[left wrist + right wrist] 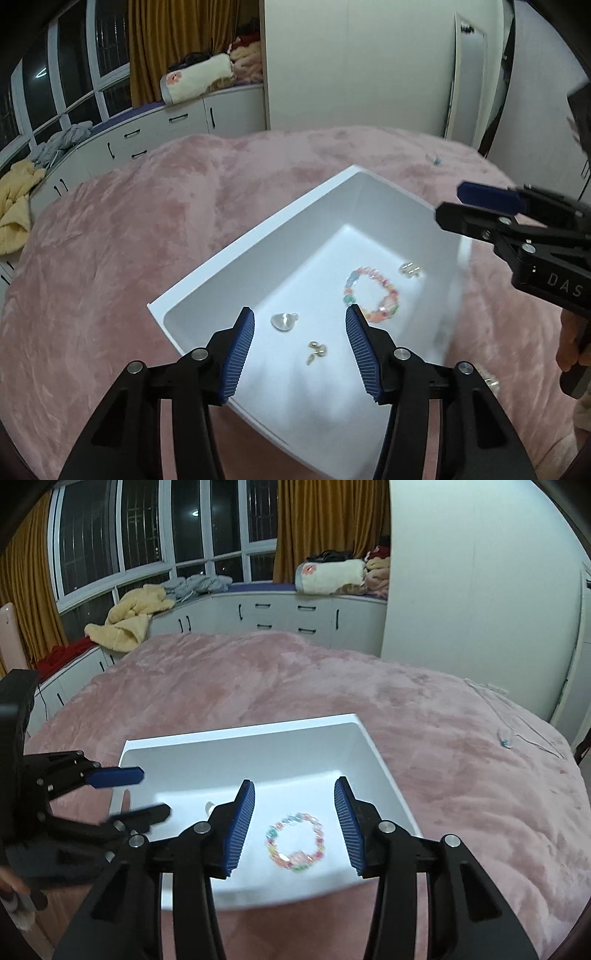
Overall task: Organize jewelry
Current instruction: 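Open the left tool to drop the pendant while the right tool drops the bracelet into the box, then move both tools back to the remaining jewelry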
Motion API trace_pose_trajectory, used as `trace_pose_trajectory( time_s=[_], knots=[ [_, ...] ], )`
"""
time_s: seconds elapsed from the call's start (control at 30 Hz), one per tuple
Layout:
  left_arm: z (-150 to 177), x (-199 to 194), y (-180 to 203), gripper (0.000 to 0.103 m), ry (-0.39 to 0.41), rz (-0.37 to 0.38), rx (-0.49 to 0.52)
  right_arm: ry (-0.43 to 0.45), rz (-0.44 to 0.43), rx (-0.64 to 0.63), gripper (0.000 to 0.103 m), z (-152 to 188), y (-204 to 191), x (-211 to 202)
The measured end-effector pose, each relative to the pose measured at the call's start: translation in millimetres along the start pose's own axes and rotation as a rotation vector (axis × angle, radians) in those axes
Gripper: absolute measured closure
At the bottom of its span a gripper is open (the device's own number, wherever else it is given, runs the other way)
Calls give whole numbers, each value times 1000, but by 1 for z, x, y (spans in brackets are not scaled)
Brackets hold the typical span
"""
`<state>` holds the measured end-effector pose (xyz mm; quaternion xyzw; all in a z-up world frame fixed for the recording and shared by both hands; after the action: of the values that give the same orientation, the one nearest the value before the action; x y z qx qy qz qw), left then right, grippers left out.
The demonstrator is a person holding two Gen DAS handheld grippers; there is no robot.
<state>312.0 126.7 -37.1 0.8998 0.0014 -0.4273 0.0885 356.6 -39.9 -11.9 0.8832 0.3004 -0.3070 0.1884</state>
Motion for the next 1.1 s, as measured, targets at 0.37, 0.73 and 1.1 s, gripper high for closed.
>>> trace_pose_trajectory(
  time_s=[0.37, 0.73, 1.1],
  knots=[
    [20, -66, 72, 38, 108, 108, 139, 31, 44, -25, 50, 65, 19, -90],
    [74, -51, 134, 28, 63, 179, 181, -38, 31, -7, 50, 141, 20, -108],
    [128, 14, 142, 28, -55, 132, 251, -164, -17, -15, 53, 218, 5, -74]
  ],
)
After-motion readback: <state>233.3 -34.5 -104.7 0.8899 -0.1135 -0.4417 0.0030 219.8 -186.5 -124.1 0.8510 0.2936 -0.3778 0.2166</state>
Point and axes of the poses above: each gripper's, at about its wrist camera, not at the fingertips, and x roughly the way its jaws point, y to its right, z to its underside, the point moved 5 cm from there along x, roughly the way its jaws point, and after that the axes turned 14 degrees about -x, right-handed, at the moved point
